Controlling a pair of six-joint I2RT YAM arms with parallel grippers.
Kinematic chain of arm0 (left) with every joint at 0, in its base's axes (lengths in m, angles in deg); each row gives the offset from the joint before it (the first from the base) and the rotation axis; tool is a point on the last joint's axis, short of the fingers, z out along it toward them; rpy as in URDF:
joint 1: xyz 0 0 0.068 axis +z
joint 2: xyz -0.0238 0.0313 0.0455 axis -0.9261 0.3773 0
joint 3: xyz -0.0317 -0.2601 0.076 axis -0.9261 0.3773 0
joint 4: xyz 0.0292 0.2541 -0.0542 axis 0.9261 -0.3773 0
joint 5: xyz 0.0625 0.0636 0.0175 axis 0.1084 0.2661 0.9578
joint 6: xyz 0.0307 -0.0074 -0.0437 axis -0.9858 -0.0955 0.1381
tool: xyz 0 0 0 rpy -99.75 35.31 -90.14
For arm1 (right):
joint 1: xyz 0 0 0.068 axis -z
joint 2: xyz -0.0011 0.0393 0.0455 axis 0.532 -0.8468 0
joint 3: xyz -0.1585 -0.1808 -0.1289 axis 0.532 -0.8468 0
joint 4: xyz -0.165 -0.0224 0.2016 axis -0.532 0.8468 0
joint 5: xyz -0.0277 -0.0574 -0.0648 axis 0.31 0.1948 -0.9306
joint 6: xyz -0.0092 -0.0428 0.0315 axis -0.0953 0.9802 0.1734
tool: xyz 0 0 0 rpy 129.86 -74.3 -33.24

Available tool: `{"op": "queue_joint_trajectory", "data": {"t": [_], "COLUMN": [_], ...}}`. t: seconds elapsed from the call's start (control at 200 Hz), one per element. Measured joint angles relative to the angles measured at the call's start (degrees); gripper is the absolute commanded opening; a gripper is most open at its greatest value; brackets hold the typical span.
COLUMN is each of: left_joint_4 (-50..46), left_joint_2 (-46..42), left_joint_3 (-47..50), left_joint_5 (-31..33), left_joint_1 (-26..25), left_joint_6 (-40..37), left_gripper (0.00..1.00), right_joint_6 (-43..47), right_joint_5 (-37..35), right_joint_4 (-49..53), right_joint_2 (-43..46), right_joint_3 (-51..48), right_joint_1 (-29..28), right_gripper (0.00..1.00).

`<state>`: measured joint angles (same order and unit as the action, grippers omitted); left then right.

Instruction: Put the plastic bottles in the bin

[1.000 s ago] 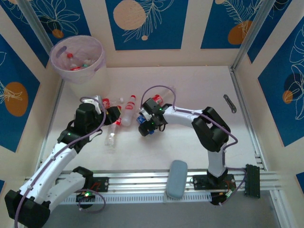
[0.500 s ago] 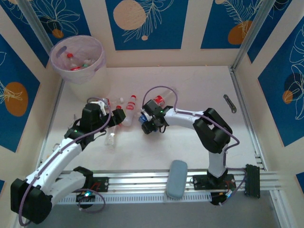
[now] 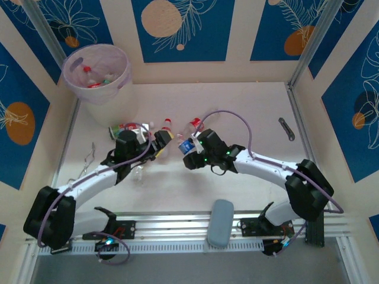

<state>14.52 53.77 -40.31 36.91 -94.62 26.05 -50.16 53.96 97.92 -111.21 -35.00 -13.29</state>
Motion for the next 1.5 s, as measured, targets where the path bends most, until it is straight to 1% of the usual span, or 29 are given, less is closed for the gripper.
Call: {"op": "queue_joint_trajectory", "data": {"t": [0.12,0.265,0.46,0.505,0.53,0.595,0.66,0.725,0.85,0.965,1.08,1.195,1.24,1.28,1.326,1.406,1.501], "left_joint_4": [5.7,10.3,15.7,16.5,17.0,17.7,17.6,17.5,17.4,17.3,16.4,12.3,10.7,9.4,7.6,3.1,-5.9], "left_joint_2": [4.5,9.0,13.6,14.2,14.4,14.6,14.8,14.9,14.9,14.9,14.8,14.7,14.5,14.1,13.2,10.8,8.2], "left_joint_3": [-0.3,-1.4,-2.8,-2.8,-2.8,-3.0,-3.0,-3.0,-3.0,-3.1,-3.8,-6.4,-7.6,-8.7,-9.9,-12.7,-20.3], "left_joint_5": [-0.7,-0.7,-0.7,-0.7,-0.7,-0.8,-0.6,-0.3,0.1,0.1,0.1,0.2,0.1,-0.2,-0.6,-1.2,-1.4], "left_joint_1": [-2.3,-5.0,-7.1,-7.1,-7.1,-7.3,-7.4,-7.4,-7.4,-7.4,-7.4,-7.0,-6.5,-5.9,-4.6,-1.2,3.0], "left_joint_6": [2.1,3.6,5.4,6.0,6.0,5.9,5.7,5.6,5.9,5.9,5.0,2.4,1.3,0.1,-1.1,-3.8,-9.5], "left_gripper": [1.0,1.0,0.84,0.77,0.71,0.59,0.53,0.46,0.41,0.41,0.41,0.41,0.39,0.35,0.31,0.28,0.25], "right_joint_6": [-1.9,-3.1,-4.6,-4.9,-5.2,-5.4,-5.8,-6.1,-6.3,-6.1,-5.9,-5.6,-5.4,-5.4,-5.5,-5.7,-6.6], "right_joint_5": [2.0,3.8,6.3,6.8,6.8,7.1,7.4,7.8,8.3,8.4,8.9,9.3,9.4,9.5,9.6,9.6,9.7], "right_joint_4": [-2.2,-3.4,-5.7,-6.1,-6.2,-6.3,-6.4,-6.7,-7.1,-6.8,-5.3,-3.2,-2.4,-1.7,-1.2,-0.5,0.3], "right_joint_2": [0.8,0.9,0.9,0.9,0.9,0.9,0.9,0.9,0.9,0.9,1.7,6.4,8.9,11.4,13.6,16.9,18.8], "right_joint_3": [-0.8,-0.9,-1.2,-1.3,-1.4,-1.9,-1.9,-1.9,-1.9,-1.9,-2.0,-3.1,-3.7,-4.1,-4.6,-5.7,-7.1], "right_joint_1": [0.0,0.0,0.0,0.0,0.0,0.1,0.3,0.5,0.6,0.9,1.6,2.9,3.6,4.7,6.0,8.4,11.0], "right_gripper": [0.59,0.59,0.59,0.59,0.59,0.59,0.6,0.64,0.76,0.83,0.88,0.92,0.92,0.93,0.93,0.93,0.93]}}
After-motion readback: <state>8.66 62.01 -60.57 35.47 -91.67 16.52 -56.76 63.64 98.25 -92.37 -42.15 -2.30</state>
